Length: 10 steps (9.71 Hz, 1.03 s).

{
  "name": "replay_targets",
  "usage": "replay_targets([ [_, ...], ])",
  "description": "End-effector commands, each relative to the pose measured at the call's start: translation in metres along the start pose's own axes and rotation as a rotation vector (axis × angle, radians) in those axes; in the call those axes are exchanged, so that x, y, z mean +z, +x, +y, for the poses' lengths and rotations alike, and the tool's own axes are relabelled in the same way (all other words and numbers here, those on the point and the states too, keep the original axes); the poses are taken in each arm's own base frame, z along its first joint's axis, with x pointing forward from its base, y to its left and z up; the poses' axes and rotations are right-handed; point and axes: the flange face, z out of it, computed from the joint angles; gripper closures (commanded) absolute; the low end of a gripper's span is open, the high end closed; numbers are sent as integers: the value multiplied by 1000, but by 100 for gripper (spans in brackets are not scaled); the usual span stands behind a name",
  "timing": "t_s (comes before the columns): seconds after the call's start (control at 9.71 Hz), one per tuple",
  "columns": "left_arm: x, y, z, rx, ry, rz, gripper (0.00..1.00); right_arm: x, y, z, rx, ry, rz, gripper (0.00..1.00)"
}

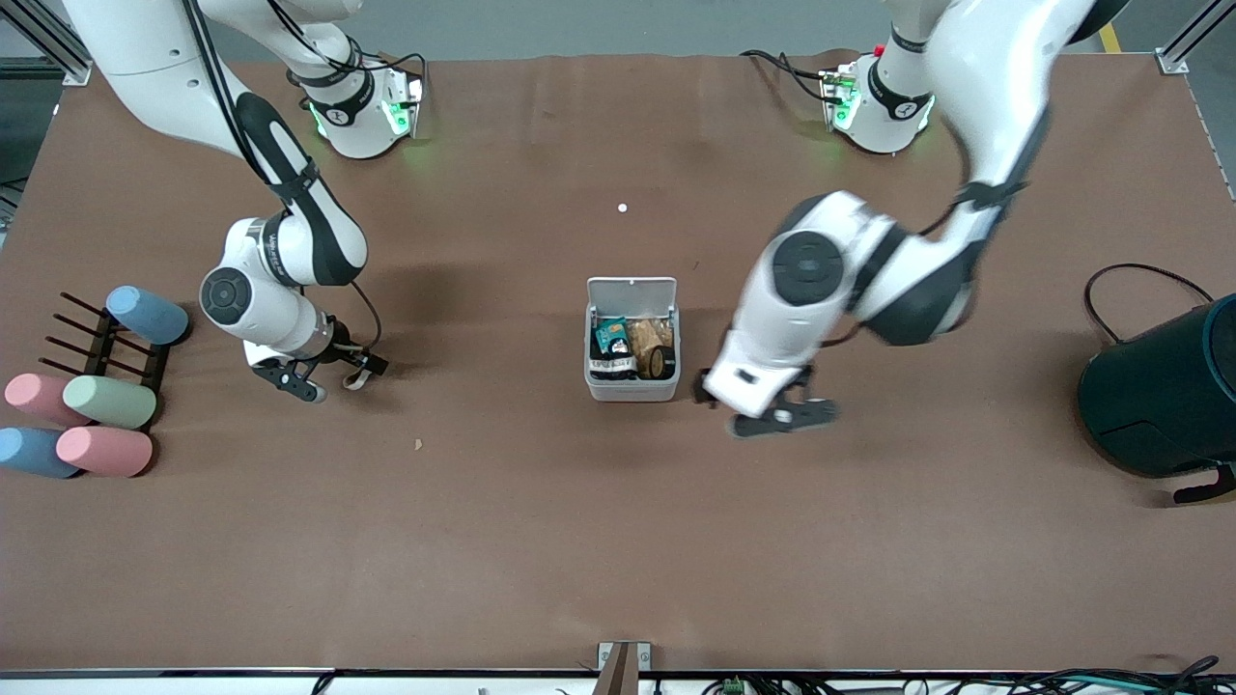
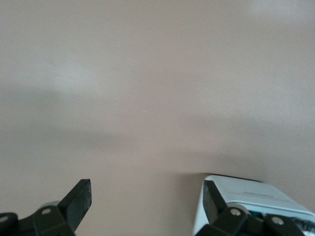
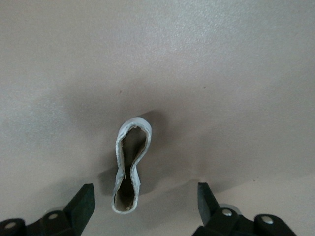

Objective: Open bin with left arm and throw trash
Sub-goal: 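Grasp the white paper strip with the right gripper and carry it over the bin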

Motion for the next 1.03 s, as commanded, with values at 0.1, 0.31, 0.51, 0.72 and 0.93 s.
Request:
replay_targets([
  [0.1, -99, 4, -85, 75, 12, -22, 0, -12, -1, 3, 22, 19, 28, 100],
  [0.31, -174, -8, -155, 127, 26, -28, 0, -11, 3, -2, 20, 23, 33, 100],
  [0.51, -220, -19, -232, 211, 6, -48, 0, -33, 17, -16, 78, 49, 59, 100],
  [0.72, -223, -24, -265, 193, 22, -62, 0, -91, 22, -87, 136, 63, 38, 100],
  [0.93, -227, -20, -265, 220, 33, -32, 0, -169, 7, -168, 188, 92, 36, 100],
])
